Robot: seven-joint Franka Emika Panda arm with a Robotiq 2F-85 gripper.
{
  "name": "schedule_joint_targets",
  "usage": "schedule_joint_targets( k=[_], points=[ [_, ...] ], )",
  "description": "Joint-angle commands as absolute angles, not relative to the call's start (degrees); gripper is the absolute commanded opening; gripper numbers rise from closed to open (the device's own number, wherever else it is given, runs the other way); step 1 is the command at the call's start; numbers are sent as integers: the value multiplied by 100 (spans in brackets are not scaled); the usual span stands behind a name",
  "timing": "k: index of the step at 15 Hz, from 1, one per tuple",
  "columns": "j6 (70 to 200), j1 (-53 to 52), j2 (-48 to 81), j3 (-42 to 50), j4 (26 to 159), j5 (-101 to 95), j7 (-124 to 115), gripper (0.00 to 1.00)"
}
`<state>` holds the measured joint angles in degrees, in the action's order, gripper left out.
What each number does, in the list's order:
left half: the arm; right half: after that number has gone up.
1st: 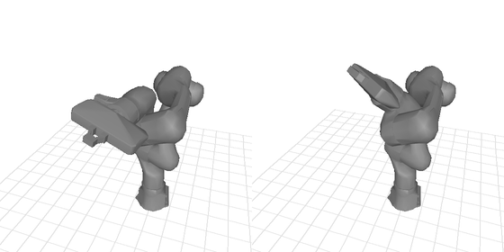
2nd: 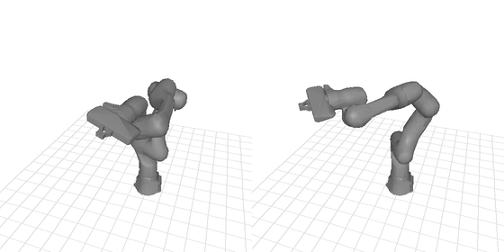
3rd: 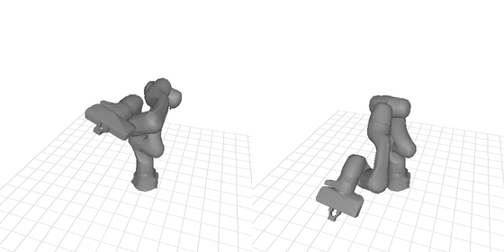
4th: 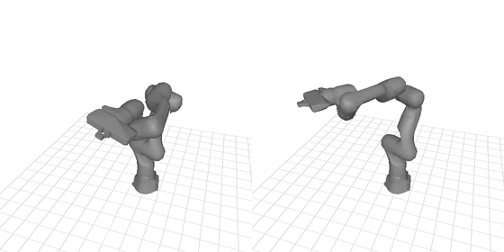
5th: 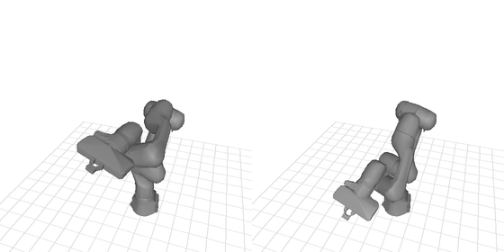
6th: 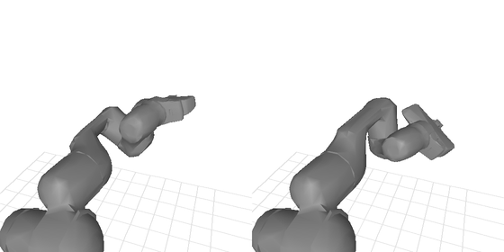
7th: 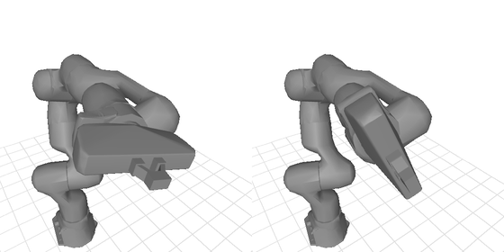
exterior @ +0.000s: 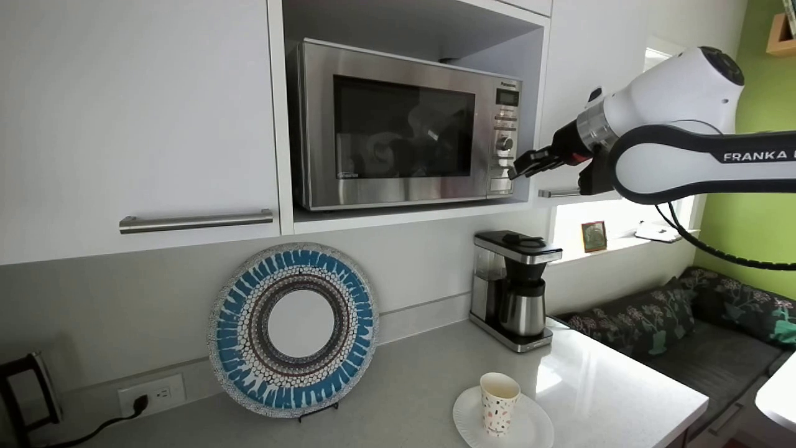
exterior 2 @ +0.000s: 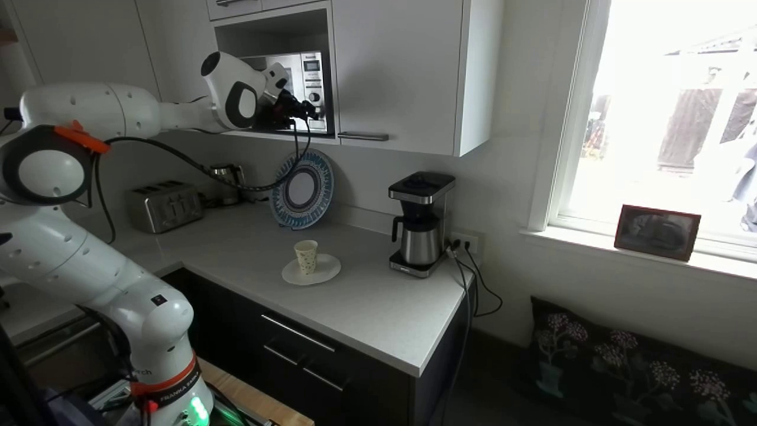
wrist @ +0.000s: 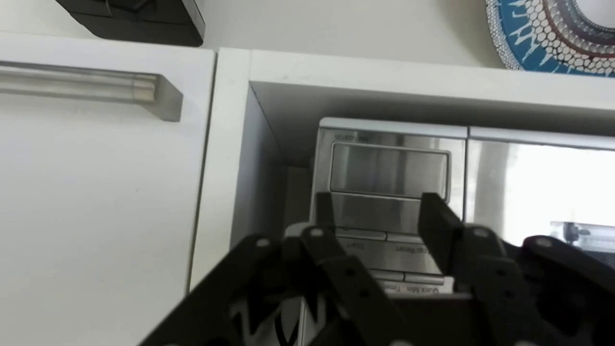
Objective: Close the microwave door and press a middle bottom button on it
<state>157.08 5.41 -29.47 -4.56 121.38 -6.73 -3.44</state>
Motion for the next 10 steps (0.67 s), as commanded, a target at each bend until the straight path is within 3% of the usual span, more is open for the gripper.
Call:
schedule_joint_targets(
  k=[1, 4, 10],
  points=[
    [16069, 605, -2941, -482, 12139, -724, -525, 19],
    [16208, 717, -2928, -540, 12159, -737, -670, 0],
    [16194, 805, -2903, -580, 12147, -703, -909, 0]
  ],
)
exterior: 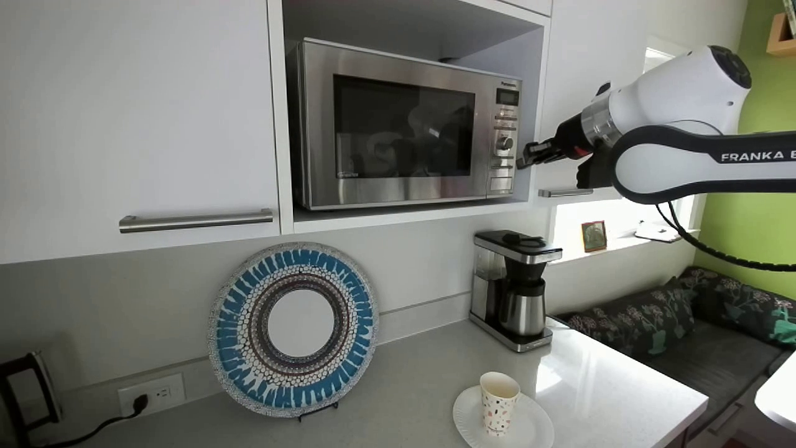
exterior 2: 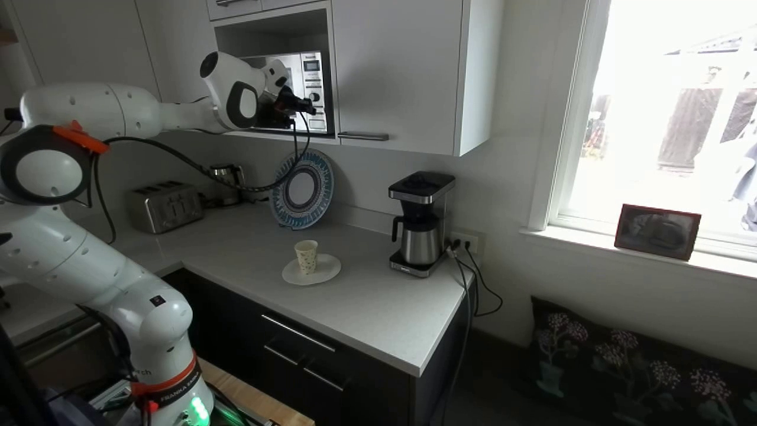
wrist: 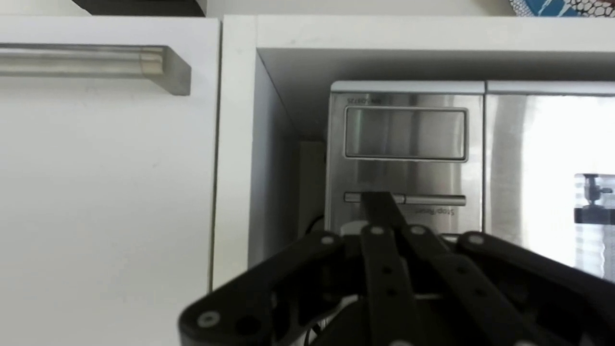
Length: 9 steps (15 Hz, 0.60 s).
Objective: Close the microwave door and press a middle bottom button on it
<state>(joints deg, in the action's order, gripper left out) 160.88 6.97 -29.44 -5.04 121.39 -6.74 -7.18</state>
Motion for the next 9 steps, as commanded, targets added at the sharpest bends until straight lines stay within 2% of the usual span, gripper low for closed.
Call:
schedule_joint_targets(
  k=[1, 9],
  points=[
    [16200, 799, -2878, -574, 12134, -694, -927, 0],
    [16285, 701, -2705, -528, 12095, -631, -931, 0]
  ],
)
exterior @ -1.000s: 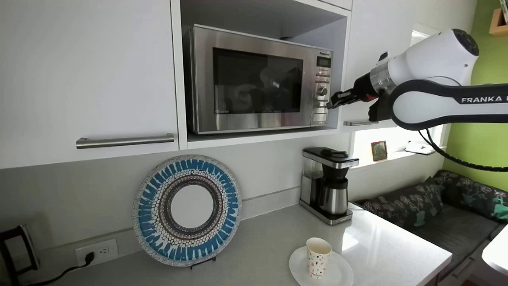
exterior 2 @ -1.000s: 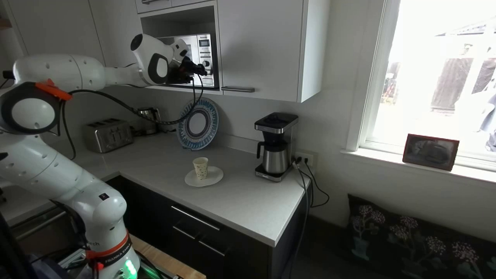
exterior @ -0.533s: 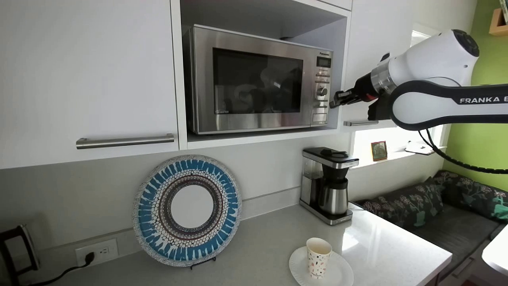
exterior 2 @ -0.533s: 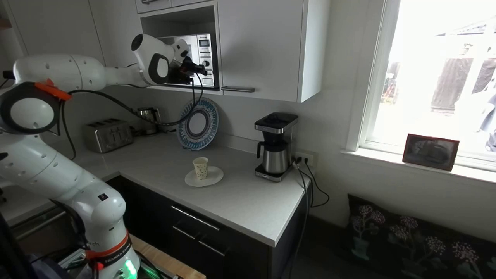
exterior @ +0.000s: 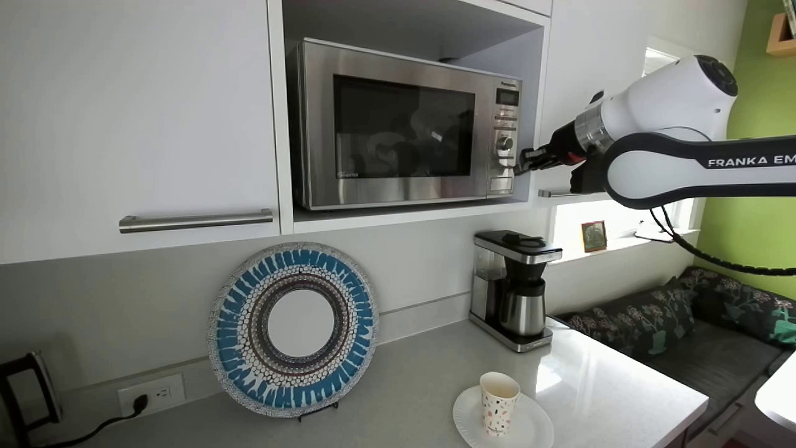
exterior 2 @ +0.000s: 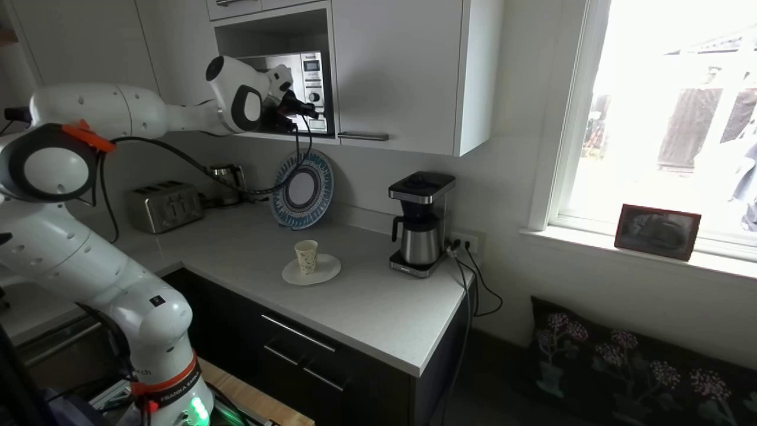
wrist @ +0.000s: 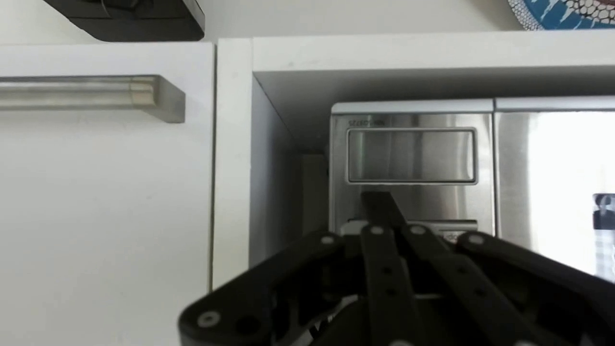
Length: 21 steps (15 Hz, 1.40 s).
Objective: Close the microwave door and press a middle bottom button on it
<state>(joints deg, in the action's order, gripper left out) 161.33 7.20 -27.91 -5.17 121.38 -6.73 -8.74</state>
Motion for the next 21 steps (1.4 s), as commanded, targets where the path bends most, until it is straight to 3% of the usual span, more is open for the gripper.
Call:
schedule_joint_targets(
  k=[1, 21],
  points=[
    [16343, 682, -2695, -519, 12097, -621, -911, 0],
    [16625, 595, -2424, -468, 11947, -553, -823, 0]
  ],
)
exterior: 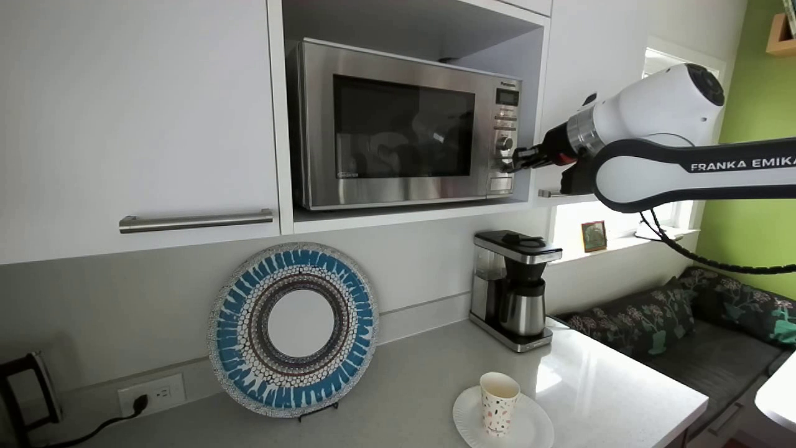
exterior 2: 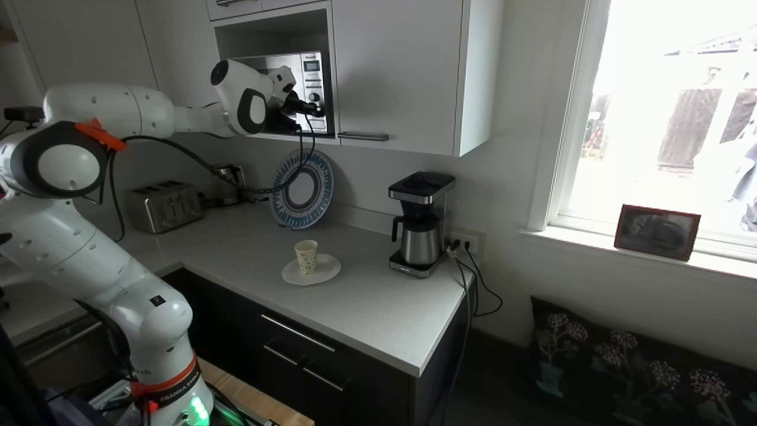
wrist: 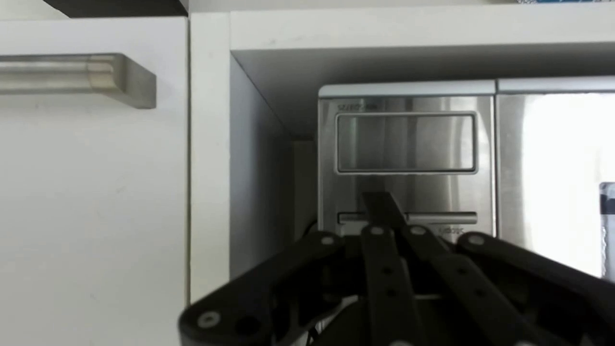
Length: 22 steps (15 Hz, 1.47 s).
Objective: Close the microwave door and press a middle bottom button on it
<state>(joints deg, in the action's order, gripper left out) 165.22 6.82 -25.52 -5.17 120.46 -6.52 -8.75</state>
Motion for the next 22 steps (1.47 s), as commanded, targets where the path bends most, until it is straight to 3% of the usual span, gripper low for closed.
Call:
schedule_joint_targets(
  k=[1, 22],
  points=[
    [16630, 603, -2423, -472, 11949, -559, -829, 0],
    [15571, 1272, -2972, -717, 11860, -968, -1121, 0]
  ],
)
